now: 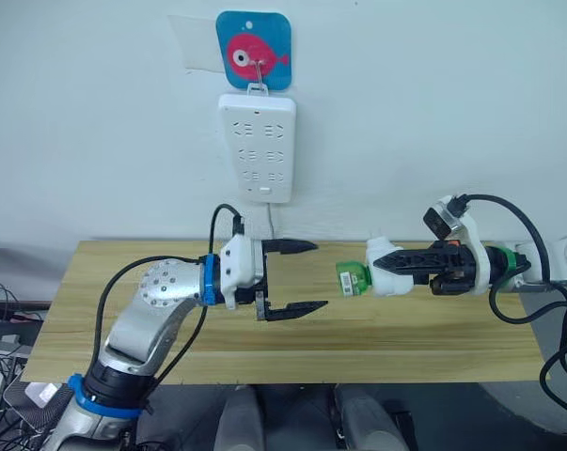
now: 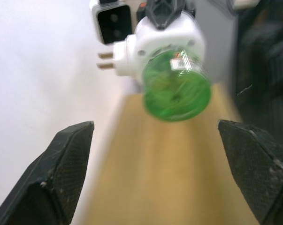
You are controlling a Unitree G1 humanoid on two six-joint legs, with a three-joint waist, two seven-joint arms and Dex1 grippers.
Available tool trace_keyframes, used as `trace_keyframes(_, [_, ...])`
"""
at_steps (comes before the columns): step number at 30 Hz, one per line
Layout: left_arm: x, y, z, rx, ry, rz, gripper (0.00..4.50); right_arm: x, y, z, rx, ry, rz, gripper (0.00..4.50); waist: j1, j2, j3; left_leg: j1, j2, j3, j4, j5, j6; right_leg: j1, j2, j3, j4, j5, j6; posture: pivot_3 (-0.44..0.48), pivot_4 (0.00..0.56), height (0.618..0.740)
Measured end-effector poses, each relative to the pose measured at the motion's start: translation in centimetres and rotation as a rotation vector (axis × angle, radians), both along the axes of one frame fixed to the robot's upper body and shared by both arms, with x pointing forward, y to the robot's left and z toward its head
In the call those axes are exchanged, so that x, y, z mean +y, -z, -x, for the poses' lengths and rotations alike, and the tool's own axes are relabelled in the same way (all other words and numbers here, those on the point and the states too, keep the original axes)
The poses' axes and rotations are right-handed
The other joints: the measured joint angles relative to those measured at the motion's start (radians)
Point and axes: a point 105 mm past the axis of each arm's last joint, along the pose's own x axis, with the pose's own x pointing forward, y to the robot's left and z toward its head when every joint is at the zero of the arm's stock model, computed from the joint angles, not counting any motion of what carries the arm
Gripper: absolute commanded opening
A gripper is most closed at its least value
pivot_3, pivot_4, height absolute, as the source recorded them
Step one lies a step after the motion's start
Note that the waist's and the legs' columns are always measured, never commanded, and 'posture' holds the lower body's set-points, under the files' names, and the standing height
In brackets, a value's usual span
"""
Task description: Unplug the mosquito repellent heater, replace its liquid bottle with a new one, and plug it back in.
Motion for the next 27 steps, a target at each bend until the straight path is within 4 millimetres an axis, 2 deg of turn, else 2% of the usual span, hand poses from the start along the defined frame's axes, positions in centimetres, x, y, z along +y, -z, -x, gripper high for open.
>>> trace_keyframes(2, [-0.8, 0.3, 0.3, -0.211, 0.02, -0.004, 4.46, -0.1, 0.0, -0.1, 0.003, 0.004, -0.002, 3.02, 0.004, 0.0, 0.0, 0.0, 0.0, 0.0, 0.0, -0.001, 0.001, 0.0, 0.0, 0.0, -0.001, 0.0, 0.0, -0.131, 0.233, 0.74])
trace_keyframes(5, [-1.8, 1.4, 0.8, -0.412, 0.067, -0.033, 4.46, 0.0, 0.0, -0.1, 0.003, 0.003, -0.005, 3.02, 0.007, 0.0, 0.0, 0.0, 0.0, 0.001, 0.0, -0.001, 0.003, -0.001, 0.0, 0.0, 0.0, 0.0, 0.0, -0.134, 0.227, 0.74])
trace_keyframes(11, [-3.4, 0.7, 0.4, -0.617, 0.058, 0.017, 4.46, 0.2, 0.0, -0.1, 0.003, -0.003, -0.014, 3.02, 0.006, 0.0, 0.0, -0.001, 0.0, 0.001, 0.001, -0.002, 0.004, 0.0, -0.001, 0.0, 0.002, 0.0, 0.0, -0.133, 0.218, 0.74])
trace_keyframes(17, [-4.2, 0.2, 0.3, -0.706, 0.043, 0.042, 4.46, 0.4, 0.0, -0.1, 0.001, -0.008, -0.021, 3.02, 0.004, 0.0, 0.0, 0.0, 0.0, 0.0, 0.001, -0.001, 0.003, -0.001, -0.001, -0.001, 0.003, 0.0, 0.0, -0.133, 0.214, 0.74])
trace_keyframes(20, [-4.5, 0.3, 0.3, -0.712, 0.048, 0.042, 3.92, 0.5, 0.0, 0.0, 0.0, -0.012, -0.025, 3.02, 0.004, 0.0, 0.0, 0.0, 0.0, 0.0, 0.001, -0.001, 0.003, -0.001, -0.001, -0.001, 0.003, 0.0, 0.0, -0.134, 0.213, 0.74])
trace_keyframes(25, [-4.6, 0.6, 0.2, -0.699, 0.054, 0.033, 2.39, 0.6, 0.0, 0.0, -0.001, -0.014, -0.026, 3.02, -0.001, 0.0, 0.0, 0.0, 0.0, 0.0, 0.001, -0.001, 0.003, -0.001, -0.001, -0.001, 0.005, 0.0, 0.0, -0.136, 0.214, 0.74])
trace_keyframes(27, [-4.6, 0.6, 0.2, -0.695, 0.051, 0.036, 2.24, 0.6, 0.0, 0.0, -0.001, -0.014, -0.026, 3.02, -0.003, 0.0, -0.001, 0.0, 0.0, 0.0, 0.001, -0.001, 0.003, -0.001, -0.001, -0.001, 0.005, 0.0, 0.0, -0.136, 0.214, 0.74])
